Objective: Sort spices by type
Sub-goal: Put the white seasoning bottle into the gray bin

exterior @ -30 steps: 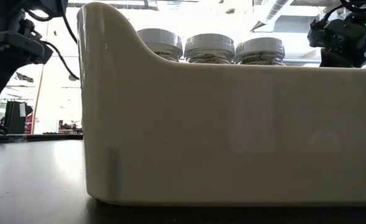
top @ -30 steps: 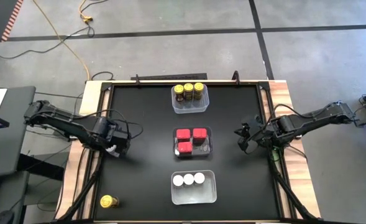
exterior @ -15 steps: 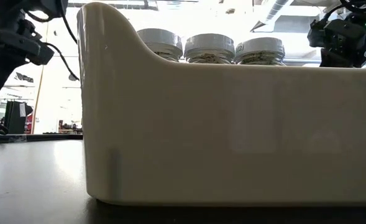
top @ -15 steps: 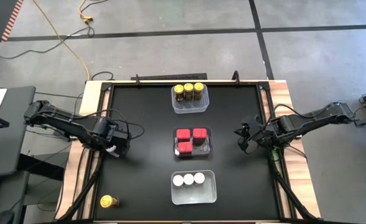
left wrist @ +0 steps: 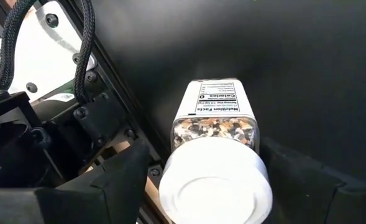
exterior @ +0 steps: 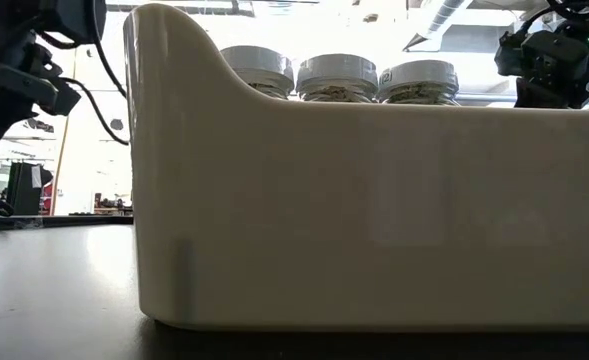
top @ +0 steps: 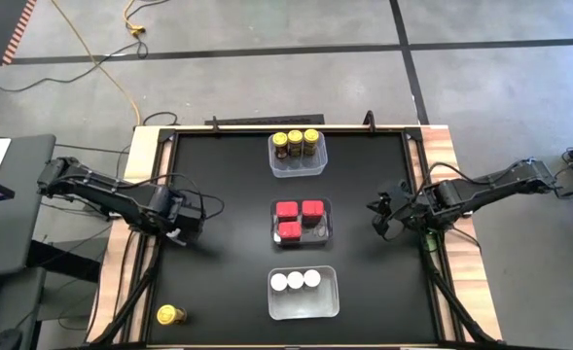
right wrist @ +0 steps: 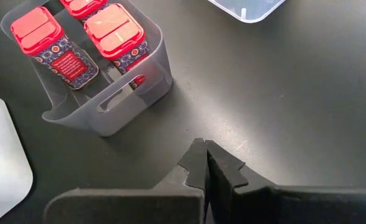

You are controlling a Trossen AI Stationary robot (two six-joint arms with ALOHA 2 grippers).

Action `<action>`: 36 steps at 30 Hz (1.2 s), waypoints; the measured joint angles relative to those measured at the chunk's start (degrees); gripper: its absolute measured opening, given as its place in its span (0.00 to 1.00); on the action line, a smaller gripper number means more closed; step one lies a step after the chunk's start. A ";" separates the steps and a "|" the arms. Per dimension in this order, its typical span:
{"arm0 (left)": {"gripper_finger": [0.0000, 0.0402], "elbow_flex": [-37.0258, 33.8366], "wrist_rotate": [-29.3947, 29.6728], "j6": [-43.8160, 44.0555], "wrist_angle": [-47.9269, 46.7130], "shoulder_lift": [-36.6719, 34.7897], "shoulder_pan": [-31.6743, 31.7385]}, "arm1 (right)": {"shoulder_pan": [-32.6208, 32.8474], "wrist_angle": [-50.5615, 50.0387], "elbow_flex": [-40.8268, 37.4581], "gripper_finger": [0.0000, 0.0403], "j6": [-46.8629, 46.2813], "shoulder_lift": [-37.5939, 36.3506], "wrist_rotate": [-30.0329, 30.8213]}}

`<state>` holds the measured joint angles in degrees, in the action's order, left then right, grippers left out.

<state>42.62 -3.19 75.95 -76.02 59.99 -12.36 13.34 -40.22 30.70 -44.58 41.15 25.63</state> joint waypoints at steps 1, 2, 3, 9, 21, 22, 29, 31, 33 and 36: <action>0.71 0.01 -0.03 0.13 0.04 0.00 0.00 | 0.00 0.00 0.00 0.07 0.00 0.00 0.00; 0.70 0.01 -0.03 0.30 0.08 0.00 0.00 | 0.00 0.00 0.00 0.07 0.00 0.00 0.00; 0.70 0.01 -0.03 0.43 0.12 0.00 0.00 | 0.00 0.01 0.00 0.07 0.00 0.00 0.00; 0.61 0.03 -0.39 1.16 0.30 0.00 0.00 | 0.00 -0.01 0.00 0.07 0.00 -0.01 0.00; 0.48 0.06 -0.49 2.14 1.39 0.02 0.00 | 0.00 -0.01 0.00 0.07 0.00 0.00 0.00; 0.48 0.15 -0.47 2.33 1.43 0.02 0.00 | 0.00 -0.01 0.00 0.07 0.00 -0.02 0.00; 0.50 3.76 0.37 2.38 10.29 0.00 0.09 | 0.02 0.01 0.00 0.07 0.02 0.06 0.00; 0.50 4.39 1.17 1.09 16.95 0.13 0.04 | 0.02 -0.06 0.00 0.07 0.02 0.07 0.00; 0.50 4.70 1.81 0.79 21.49 0.82 0.03 | 0.05 -0.03 0.00 0.07 0.02 0.07 0.00; 0.50 5.47 4.58 0.63 22.27 1.57 0.22 | 0.15 -0.06 0.00 0.07 0.02 0.07 0.00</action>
<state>48.09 1.38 76.58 -53.74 61.56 -12.14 13.50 -40.27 30.70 -44.56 41.21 25.63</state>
